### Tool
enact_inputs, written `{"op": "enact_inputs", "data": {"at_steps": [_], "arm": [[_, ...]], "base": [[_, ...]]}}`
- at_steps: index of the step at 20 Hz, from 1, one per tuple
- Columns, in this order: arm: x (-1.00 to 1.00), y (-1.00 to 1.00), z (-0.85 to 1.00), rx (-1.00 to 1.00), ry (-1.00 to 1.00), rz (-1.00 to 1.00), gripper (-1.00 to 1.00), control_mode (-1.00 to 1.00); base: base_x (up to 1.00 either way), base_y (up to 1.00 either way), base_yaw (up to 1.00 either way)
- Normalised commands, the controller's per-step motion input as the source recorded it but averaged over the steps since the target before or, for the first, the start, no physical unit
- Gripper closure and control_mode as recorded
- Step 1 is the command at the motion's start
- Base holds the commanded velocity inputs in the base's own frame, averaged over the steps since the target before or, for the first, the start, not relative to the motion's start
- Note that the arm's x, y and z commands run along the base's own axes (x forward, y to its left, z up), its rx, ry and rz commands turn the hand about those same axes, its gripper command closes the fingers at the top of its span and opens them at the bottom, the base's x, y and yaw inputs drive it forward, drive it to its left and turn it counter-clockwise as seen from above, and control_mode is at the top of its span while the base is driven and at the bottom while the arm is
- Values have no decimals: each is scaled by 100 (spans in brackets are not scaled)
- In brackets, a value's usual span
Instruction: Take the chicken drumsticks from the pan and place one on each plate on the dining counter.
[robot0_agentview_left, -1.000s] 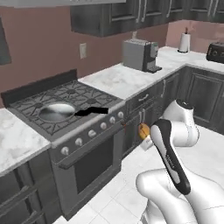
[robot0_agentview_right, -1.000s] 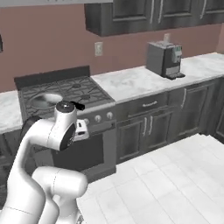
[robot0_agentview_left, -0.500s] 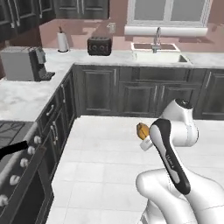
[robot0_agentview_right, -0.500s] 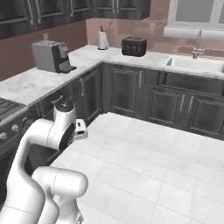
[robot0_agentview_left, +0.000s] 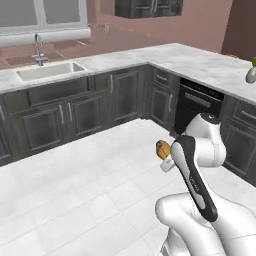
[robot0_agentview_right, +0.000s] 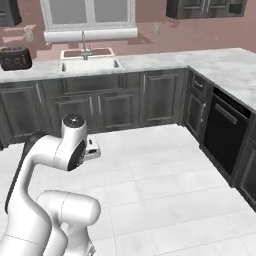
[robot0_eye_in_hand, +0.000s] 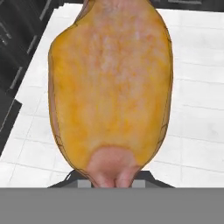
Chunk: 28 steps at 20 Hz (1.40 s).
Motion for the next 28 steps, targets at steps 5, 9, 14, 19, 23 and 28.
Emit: {"op": "enact_inputs", "data": {"at_steps": [5, 9, 14, 19, 23, 28], "arm": [[0, 0, 0, 0, 0, 0, 100, 100], [0, 0, 0, 0, 0, 0, 100, 100], [0, 0, 0, 0, 0, 0, 100, 100], [0, 0, 0, 0, 0, 0, 100, 100], [0, 0, 0, 0, 0, 0, 100, 100], [0, 0, 0, 0, 0, 0, 100, 100]], "base": [[0, 7, -100], [0, 4, -100], [0, -10, -95], [2, -67, -42], [29, -81, -7], [59, -79, 0]]}}
